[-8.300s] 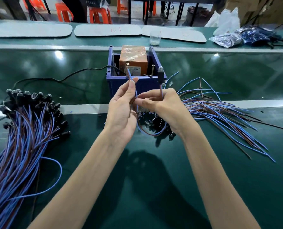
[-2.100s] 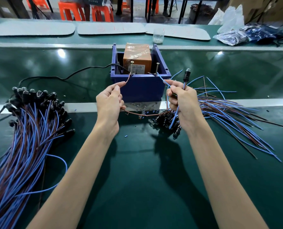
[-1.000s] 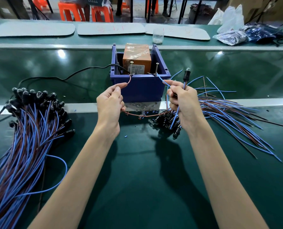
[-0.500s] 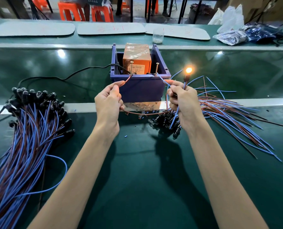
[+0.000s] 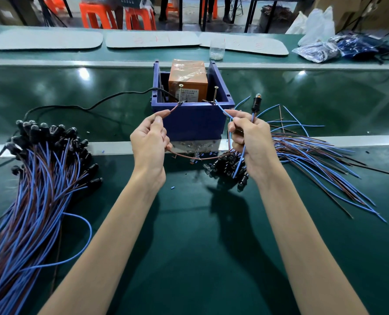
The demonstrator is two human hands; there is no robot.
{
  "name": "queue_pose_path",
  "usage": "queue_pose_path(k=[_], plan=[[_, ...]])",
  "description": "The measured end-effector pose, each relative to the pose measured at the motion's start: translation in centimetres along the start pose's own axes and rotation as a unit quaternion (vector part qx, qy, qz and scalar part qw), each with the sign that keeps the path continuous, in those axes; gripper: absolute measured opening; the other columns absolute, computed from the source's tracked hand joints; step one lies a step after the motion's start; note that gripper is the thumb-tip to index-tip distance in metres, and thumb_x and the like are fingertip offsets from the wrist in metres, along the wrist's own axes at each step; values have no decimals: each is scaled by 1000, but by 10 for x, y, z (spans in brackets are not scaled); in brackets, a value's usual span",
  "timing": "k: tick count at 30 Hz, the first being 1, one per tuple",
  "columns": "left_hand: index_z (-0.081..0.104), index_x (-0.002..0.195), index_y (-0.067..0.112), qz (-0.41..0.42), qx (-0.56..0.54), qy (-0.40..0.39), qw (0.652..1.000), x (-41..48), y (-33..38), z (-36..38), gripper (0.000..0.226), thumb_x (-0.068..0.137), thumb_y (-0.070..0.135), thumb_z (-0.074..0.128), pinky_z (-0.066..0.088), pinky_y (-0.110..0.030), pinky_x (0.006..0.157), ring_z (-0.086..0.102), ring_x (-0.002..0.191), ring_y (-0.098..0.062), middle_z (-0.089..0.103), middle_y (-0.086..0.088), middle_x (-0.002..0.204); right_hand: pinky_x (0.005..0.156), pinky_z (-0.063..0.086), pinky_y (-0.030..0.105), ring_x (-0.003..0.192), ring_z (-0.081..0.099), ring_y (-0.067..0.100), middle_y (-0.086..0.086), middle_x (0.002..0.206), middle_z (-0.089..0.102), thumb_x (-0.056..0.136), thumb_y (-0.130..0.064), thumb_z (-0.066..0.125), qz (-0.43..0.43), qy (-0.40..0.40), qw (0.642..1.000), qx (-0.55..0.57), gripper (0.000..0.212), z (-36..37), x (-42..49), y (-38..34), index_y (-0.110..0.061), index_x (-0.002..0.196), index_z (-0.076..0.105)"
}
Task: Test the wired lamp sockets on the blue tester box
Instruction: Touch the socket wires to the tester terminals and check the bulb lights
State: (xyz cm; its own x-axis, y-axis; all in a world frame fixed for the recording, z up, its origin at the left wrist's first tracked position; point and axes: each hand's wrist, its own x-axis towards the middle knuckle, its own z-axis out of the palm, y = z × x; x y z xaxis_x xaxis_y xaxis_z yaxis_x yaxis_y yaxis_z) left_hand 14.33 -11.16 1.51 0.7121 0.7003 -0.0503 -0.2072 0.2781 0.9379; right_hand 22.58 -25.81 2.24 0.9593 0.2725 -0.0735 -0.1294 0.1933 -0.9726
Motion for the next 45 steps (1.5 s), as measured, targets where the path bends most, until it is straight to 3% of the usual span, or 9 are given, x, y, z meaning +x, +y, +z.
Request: queue_pose_path(k=[16, 22, 25, 28, 30, 34, 37, 41, 45], plan=[[67, 91, 18, -10, 26, -26, 999, -1, -7, 3, 30, 101, 9, 41, 30, -15, 44, 25, 42, -4, 29, 13, 46, 37, 25, 12, 43, 29, 3, -10, 54, 50, 96, -5, 40, 6, -6, 999, -48, 31, -1, -2, -2, -15, 90, 69], [58, 74, 11, -54, -5, -22, 998, -10, -9, 10, 31, 95, 7, 35, 28, -21, 45, 28, 38, -7, 33, 9, 43, 67, 37, 24, 69, 46, 9, -1, 74, 57, 103, -36, 26, -15, 53, 957, -284, 52, -14, -1, -17, -21, 75, 68], [53, 59, 11, -61, 61, -87, 992, -7, -5, 6, 34, 85, 0, 33, 39, -20, 44, 38, 39, -8, 45, 5, 45, 53, 32, 21, 52, 43, 6, -1, 67, 53, 104, -35, 27, -32, 66, 956, -285, 54, -26, -1, -27, -19, 70, 67], [60, 60, 8, -21, 215, -166, 962, 3, 3, -7, 37, 79, -9, 33, 50, -14, 55, 54, 48, -3, 60, 8, 50, 41, 35, 14, 42, 48, 3, 2, 67, 50, 105, -25, 31, -77, 106, 982, -133, 46, -28, -2, -36, -9, 76, 62], [66, 65, 14, -3, 314, -166, 935, 13, 7, -17, 39, 82, -6, 36, 51, -16, 68, 62, 62, -5, 68, 8, 62, 51, 45, 16, 56, 59, 5, 7, 77, 56, 105, -21, 32, -165, 178, 966, -90, 38, -27, -2, -40, -5, 86, 62], [66, 70, 29, 12, 520, -137, 843, 34, 14, -44, 33, 87, 11, 45, 49, -31, 93, 66, 94, -21, 72, 4, 84, 88, 48, 31, 100, 52, 19, 19, 109, 47, 97, -7, 40, -420, 259, 847, -197, 23, -25, -6, -39, 0, 94, 61], [61, 76, 35, 7, 670, -117, 733, 44, 25, -70, 15, 84, 23, 55, 49, -35, 92, 62, 102, -28, 71, -2, 104, 94, 41, 26, 108, 44, 28, 20, 111, 40, 92, 4, 41, -533, 236, 751, -310, 26, -19, -7, -34, 9, 106, 62], [62, 73, 30, -62, 737, -87, 667, 51, 45, -105, 19, 70, 33, 80, 51, -37, 90, 64, 96, -25, 73, -3, 95, 100, 39, 22, 116, 42, 25, 26, 120, 43, 90, 2, 45, -460, 151, 756, -441, 30, -23, -2, -22, 4, 114, 63], [69, 70, 23, -126, 734, -87, 662, 52, 56, -125, 25, 58, 24, 91, 53, -39, 88, 67, 82, -22, 71, 0, 63, 106, 34, 36, 117, 46, 35, 21, 128, 42, 86, 5, 42, -166, -22, 769, -617, 35, -41, 9, 0, 5, 116, 61]])
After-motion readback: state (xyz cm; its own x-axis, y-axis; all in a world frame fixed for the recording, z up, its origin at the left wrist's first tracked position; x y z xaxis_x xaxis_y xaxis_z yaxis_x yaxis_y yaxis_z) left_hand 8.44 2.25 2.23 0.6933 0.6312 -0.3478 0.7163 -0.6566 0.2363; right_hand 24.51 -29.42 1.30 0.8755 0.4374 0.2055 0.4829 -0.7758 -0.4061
